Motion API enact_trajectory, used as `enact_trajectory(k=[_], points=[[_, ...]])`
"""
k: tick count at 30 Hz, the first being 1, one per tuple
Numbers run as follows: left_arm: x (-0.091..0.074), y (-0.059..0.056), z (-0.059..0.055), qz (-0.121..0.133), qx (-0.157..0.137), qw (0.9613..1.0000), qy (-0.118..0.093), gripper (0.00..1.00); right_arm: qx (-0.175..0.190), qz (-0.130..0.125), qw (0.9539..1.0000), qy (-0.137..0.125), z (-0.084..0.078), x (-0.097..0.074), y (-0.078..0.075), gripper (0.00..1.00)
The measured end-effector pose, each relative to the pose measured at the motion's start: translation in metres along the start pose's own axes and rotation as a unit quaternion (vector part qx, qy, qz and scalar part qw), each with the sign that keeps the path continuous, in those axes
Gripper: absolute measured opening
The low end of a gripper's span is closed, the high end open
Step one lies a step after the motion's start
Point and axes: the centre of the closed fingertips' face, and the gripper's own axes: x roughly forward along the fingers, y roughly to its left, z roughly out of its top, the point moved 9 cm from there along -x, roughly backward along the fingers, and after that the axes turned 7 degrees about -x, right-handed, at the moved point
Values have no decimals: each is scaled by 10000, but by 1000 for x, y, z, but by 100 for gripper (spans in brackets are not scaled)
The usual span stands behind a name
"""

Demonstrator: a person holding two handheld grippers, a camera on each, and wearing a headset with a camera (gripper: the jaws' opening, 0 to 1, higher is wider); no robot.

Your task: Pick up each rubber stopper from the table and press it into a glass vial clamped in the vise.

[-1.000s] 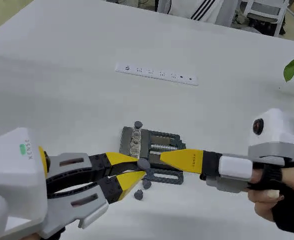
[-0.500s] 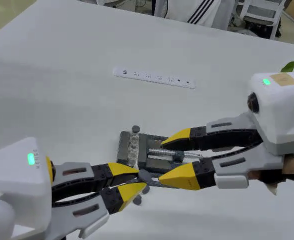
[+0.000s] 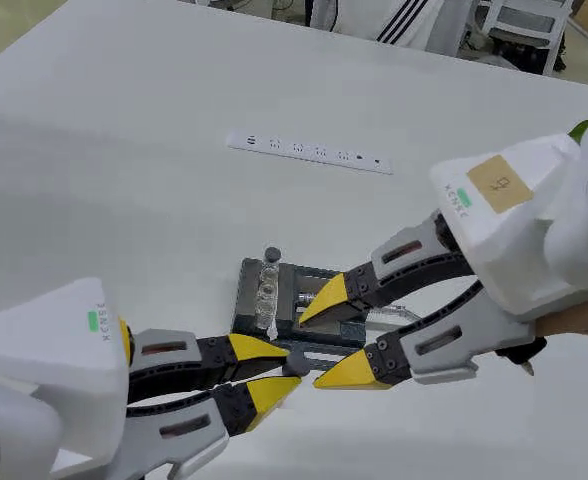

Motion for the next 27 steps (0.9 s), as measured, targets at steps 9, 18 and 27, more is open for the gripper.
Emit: enact_trajectory(k=[9, 18, 27], points=[[1, -3, -2, -78, 30, 10000, 47, 4, -173, 233, 9994, 166, -1, 5, 3, 11], [1, -4, -3, -130, 61, 9999, 65, 4, -175, 335, 9992, 162, 0, 6, 5, 9], [2, -6, -2, -146, 31, 9999, 78, 4, -299, 375, 9985, 250, 1, 5, 4, 8]])
